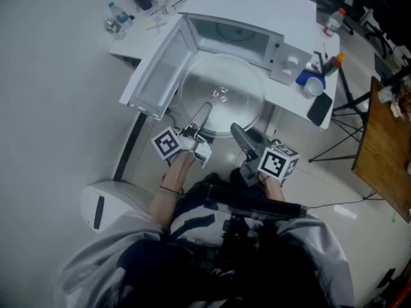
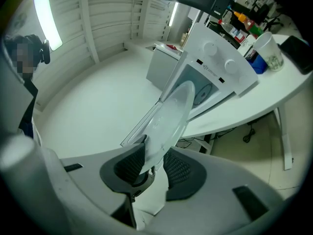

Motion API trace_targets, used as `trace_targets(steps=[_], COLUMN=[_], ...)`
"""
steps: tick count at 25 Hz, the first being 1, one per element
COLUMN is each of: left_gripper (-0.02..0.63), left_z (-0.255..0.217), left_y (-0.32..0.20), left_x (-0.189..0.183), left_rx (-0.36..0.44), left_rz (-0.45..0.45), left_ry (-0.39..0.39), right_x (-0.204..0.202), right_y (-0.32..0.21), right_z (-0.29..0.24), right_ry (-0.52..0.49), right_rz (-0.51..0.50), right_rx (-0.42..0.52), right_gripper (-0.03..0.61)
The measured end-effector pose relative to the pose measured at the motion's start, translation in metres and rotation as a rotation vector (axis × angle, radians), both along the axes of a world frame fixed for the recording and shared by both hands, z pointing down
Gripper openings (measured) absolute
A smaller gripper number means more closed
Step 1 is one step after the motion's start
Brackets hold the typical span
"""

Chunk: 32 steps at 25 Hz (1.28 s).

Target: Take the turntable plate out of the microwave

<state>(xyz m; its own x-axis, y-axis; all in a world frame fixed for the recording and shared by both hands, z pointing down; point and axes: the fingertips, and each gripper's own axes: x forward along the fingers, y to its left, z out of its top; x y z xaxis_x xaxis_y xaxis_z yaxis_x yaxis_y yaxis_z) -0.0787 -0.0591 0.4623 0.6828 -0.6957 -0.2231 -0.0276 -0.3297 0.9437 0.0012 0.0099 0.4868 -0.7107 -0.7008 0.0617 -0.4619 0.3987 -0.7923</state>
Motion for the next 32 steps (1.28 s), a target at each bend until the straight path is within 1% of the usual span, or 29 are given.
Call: trace_targets(steps=[5,9,14,24,32], left_gripper=[0.020,0.020,0.020,0.020,0.020], left_z=[0.002,-0.001,-0.006,-0.006,-0.008], left_y=[0.026,0.039,0.050,0.058,0.056], left_x=[-0.022,-0.039,-0.051,-0.051,-0.051], left_rx=[-0.006,0.004,0.013,0.012,0.013], left_rz=[0.055,0.071,0.082,0.103,0.105], left_ry=[0.001,0.004,0.021,0.035,0.054], right_x=[-0.026,-0.044,-0.056,-0.056,-0.055], right_y=[0.029,0.043,0.055,0.064,0.062], right_z=[0.003,-0.002,-0.007,-0.006,-0.008], right_ry=[0.000,-0.007,-0.001,-0.019,0.003], right_rz=[0.046,0.060,0.072,0.096,0.095], right_rx=[-0.004,0.010,0.021,0.007,0.017], right_gripper=[0.117,0.117,0.115,0.111,0.112])
